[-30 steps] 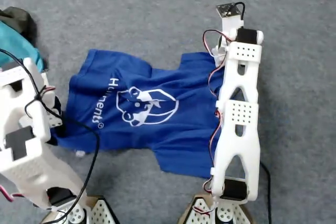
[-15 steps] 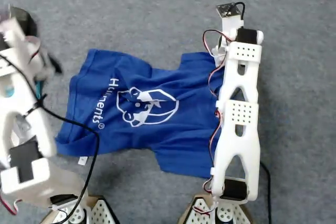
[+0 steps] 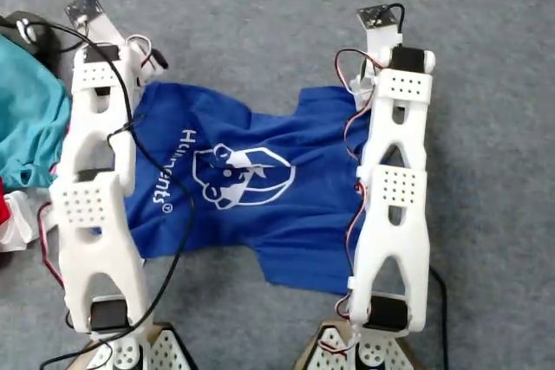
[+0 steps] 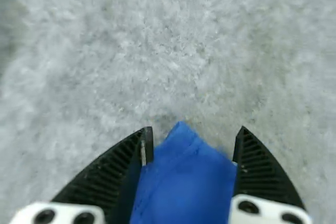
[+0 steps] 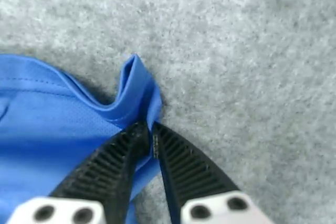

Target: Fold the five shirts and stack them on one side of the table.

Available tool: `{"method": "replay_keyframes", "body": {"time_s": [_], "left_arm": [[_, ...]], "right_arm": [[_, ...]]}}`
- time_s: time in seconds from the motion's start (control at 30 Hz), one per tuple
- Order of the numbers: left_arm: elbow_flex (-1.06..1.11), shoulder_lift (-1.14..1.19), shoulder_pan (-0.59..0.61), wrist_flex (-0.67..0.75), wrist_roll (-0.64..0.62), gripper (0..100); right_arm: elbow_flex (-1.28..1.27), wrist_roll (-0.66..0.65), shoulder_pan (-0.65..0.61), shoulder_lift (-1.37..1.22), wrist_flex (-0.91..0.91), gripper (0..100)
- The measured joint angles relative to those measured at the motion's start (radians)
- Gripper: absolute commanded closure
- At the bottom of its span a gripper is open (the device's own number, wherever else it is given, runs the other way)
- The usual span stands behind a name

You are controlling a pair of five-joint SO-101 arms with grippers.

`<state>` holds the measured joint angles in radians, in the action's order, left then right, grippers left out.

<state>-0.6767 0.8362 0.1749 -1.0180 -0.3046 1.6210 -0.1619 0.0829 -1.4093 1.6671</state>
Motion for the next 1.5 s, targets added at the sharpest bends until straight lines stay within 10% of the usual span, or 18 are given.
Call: {"method": "replay_keyframes", "body": {"time_s": [0.27, 0.43, 0.97, 1.33, 1.5], "left_arm": [[-0.354, 0.253, -0.018, -0.206, 0.0, 76], [-0.534, 0.342, -0.018, -0.301, 0.0, 98], [-0.931, 0.391, -0.02, -0.651, -0.002, 98], [-0.792, 0.032, -0.041, -0.73, 0.178, 98], [-0.43, -0.196, -0.044, -0.73, 0.265, 98]], "right_arm": [[0.0, 0.0, 0.0, 0.0, 0.0, 99.4], [0.0, 0.0, 0.0, 0.0, 0.0, 99.4], [0.0, 0.0, 0.0, 0.0, 0.006, 99.4], [0.0, -0.009, 0.0, 0.083, 0.086, 99.1], [0.0, -0.035, 0.0, 0.095, 0.095, 83.8]]}}
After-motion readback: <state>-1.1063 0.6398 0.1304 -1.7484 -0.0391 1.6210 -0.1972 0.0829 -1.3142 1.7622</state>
